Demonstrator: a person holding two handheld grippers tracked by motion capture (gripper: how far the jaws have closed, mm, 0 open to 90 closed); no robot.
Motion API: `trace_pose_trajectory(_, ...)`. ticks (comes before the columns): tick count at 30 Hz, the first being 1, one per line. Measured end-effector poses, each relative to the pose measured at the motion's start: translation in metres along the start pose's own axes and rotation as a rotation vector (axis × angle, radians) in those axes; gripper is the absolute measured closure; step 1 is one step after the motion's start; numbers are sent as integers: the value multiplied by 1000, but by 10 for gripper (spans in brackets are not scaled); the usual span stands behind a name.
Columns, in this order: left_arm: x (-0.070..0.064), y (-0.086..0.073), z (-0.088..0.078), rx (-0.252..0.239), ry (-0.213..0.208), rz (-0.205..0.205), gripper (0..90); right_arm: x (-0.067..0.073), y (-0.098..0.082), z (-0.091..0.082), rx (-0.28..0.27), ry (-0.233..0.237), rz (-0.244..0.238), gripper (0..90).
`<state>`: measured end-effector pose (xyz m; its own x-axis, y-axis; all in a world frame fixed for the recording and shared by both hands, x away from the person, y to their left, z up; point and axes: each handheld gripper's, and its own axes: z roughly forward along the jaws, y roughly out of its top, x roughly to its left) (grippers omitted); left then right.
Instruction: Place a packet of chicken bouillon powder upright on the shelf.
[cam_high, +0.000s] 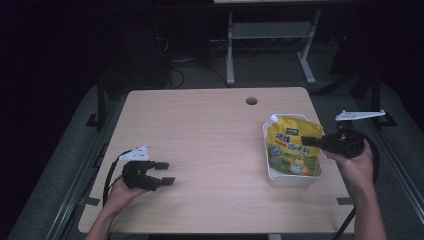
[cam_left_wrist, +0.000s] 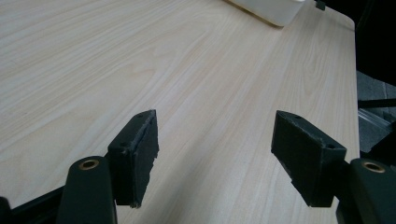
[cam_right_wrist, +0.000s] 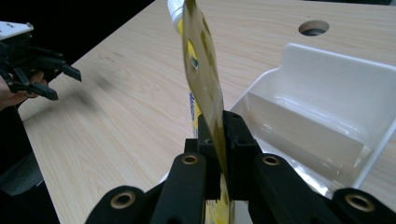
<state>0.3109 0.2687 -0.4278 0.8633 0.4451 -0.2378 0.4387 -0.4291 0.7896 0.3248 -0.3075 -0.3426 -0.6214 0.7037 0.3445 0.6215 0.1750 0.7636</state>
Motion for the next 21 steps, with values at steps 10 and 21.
trace_pose_trajectory(10, 0, 0, 0, 1, -1, 0, 311, -1, -5, -3, 8, -10, 11, 834)
trace_pose_trajectory(21, -1, 0, 1, 6, 0, 4, 309, -3, -5, -18, -60, -4, 32, 779)
